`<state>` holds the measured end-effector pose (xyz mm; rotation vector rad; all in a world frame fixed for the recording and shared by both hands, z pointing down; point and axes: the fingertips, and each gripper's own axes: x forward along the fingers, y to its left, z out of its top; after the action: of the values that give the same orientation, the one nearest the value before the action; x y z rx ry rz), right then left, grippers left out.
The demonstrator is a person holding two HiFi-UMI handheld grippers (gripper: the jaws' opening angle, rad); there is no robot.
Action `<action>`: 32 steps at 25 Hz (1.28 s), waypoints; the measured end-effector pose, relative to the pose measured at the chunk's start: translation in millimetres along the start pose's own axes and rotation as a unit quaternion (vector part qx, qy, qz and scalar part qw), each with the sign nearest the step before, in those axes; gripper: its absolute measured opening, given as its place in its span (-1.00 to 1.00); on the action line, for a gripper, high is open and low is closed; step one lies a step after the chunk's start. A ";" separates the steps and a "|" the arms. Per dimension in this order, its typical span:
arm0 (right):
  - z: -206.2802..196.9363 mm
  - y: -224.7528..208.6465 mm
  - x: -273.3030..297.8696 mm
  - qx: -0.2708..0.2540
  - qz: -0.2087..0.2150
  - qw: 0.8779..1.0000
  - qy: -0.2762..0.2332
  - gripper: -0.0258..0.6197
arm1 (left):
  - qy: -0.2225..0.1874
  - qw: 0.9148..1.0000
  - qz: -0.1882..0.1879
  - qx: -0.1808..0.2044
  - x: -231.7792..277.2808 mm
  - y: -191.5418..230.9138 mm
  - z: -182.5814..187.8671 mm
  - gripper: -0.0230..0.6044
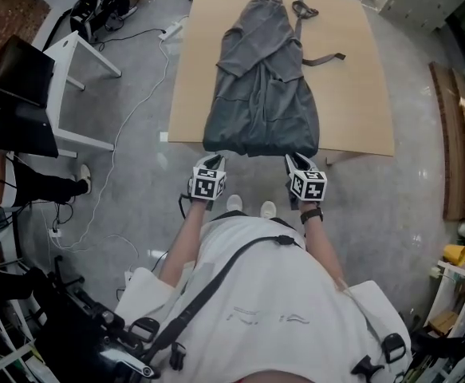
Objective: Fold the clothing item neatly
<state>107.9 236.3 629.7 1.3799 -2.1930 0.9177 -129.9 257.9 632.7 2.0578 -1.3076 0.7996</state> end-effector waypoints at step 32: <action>-62.5 -68.9 69.6 0.105 -0.003 0.992 0.071 -0.85 | 0.072 0.989 -0.059 -0.113 86.4 34.3 -45.5 -0.85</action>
<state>138.1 214.9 739.8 1.3657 -2.0329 1.2357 -140.0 228.4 731.4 1.8437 -1.1315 0.7002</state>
